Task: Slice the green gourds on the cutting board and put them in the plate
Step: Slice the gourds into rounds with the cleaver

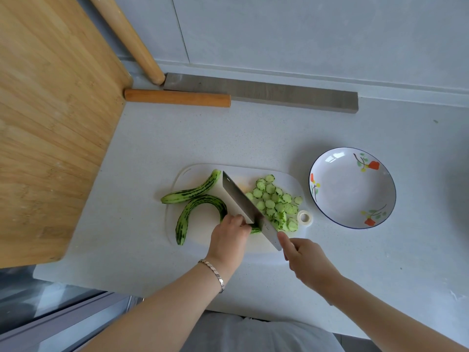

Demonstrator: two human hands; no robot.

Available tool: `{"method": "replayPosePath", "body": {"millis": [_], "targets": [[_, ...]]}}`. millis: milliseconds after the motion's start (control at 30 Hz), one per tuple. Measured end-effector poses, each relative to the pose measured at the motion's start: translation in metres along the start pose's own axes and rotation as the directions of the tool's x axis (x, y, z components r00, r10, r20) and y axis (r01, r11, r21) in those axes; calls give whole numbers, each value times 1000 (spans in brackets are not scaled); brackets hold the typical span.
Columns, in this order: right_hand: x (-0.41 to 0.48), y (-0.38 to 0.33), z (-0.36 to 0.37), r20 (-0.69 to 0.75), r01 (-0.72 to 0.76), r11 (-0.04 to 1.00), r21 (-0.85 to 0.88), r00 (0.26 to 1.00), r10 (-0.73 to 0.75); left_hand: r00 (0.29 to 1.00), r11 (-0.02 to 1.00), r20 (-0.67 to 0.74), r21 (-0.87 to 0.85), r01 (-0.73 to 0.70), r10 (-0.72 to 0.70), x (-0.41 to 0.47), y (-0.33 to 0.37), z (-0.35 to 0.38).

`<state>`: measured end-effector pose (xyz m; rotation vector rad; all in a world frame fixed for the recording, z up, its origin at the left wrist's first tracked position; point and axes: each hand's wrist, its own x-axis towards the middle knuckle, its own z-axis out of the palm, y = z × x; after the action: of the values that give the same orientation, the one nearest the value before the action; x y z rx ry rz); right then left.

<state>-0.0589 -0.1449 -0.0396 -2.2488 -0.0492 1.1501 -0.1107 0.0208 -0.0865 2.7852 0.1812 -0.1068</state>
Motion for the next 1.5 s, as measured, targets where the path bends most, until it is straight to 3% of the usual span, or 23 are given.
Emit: {"method": "replayPosePath", "body": {"millis": [167, 400, 900, 1267, 1500], "targets": [[3, 7, 8, -17, 32, 999, -5, 999, -32, 1000, 1000, -10, -13, 21, -21, -1, 0, 0], [3, 2, -8, 41, -36, 972, 233, 999, 27, 997, 995, -66, -98, 29, -36, -1, -3, 3], [3, 4, 3, -13, 51, 998, -34, 999, -51, 998, 996, -46, -78, 50, -54, -1, -4, 4], [2, 7, -1, 10, 0, 976, 219, 1000, -2, 992, 989, -104, -140, 55, -70, -3, -8, 6], [0, -1, -7, -3, 45, 989, 142, 999, -45, 993, 992, -108, -120, 38, -51, 0, -5, 2]]}}
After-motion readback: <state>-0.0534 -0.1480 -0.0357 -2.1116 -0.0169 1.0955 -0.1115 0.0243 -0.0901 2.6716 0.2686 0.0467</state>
